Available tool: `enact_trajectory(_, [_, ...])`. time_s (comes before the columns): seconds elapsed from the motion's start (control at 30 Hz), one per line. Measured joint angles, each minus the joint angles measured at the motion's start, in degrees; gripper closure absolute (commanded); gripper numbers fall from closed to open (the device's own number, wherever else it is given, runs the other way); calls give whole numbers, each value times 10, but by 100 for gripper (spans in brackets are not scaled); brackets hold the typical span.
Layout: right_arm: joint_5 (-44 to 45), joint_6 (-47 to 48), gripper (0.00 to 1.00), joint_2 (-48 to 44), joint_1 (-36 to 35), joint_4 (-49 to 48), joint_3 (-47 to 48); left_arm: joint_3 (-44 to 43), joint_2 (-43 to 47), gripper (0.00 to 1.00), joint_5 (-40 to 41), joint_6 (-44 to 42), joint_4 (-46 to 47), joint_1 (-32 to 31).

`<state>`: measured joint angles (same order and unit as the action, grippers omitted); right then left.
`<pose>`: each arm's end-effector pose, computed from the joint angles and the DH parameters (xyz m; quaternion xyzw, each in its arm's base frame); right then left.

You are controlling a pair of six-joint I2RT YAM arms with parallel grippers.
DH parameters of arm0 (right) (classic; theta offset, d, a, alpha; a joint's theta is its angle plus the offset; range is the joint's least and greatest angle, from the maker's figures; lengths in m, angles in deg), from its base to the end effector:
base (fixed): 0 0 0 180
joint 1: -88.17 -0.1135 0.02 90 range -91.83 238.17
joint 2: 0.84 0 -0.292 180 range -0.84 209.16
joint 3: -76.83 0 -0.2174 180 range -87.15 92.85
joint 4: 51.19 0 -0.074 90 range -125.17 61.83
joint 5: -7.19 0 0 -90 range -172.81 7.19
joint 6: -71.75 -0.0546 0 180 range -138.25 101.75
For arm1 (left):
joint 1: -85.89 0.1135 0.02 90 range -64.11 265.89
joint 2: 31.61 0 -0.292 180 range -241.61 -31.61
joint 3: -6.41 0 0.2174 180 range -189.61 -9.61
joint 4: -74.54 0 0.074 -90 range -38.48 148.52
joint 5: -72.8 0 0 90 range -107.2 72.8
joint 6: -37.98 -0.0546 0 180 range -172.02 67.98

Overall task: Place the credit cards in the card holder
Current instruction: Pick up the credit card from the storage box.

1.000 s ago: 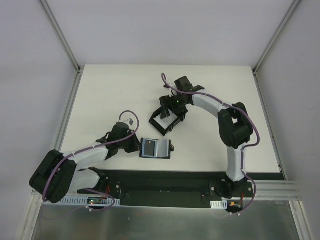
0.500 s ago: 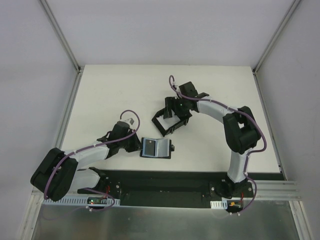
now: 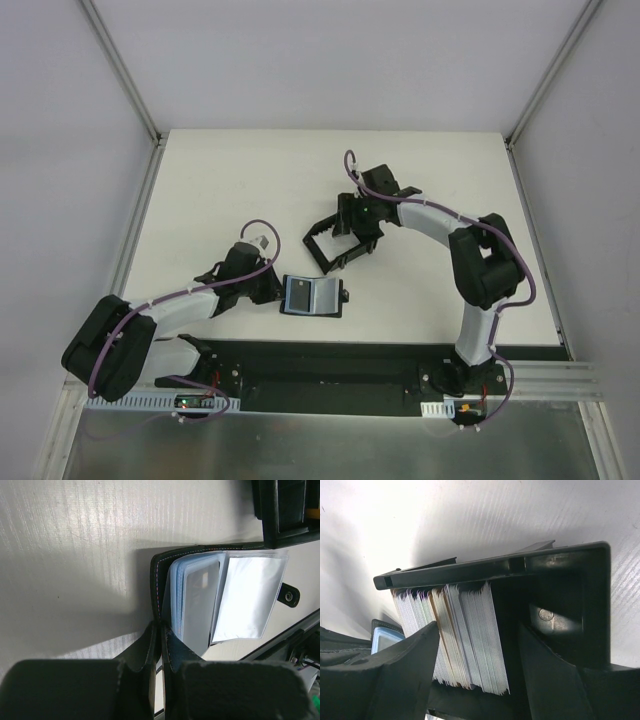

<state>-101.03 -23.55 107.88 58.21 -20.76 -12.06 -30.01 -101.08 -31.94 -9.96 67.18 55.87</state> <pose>0.3424 0.2171 0.2307 -0.2523 0.8886 0.2480 0.2921 0.1631 -0.1103 0.1862 -0.0409 0.9010 -0.3389 0.2678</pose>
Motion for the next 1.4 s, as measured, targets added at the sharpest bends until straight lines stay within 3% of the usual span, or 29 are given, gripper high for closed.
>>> enact_trajectory(0.43, [-6, -3, 45, -11, 2, 7, 0, -3, -4, 100, 0, -7, 0, 0])
enact_trajectory(1.4, [-6, 14, 90, -28, 21, 22, 2, -7, -8, 100, 0, -10, -2, 0])
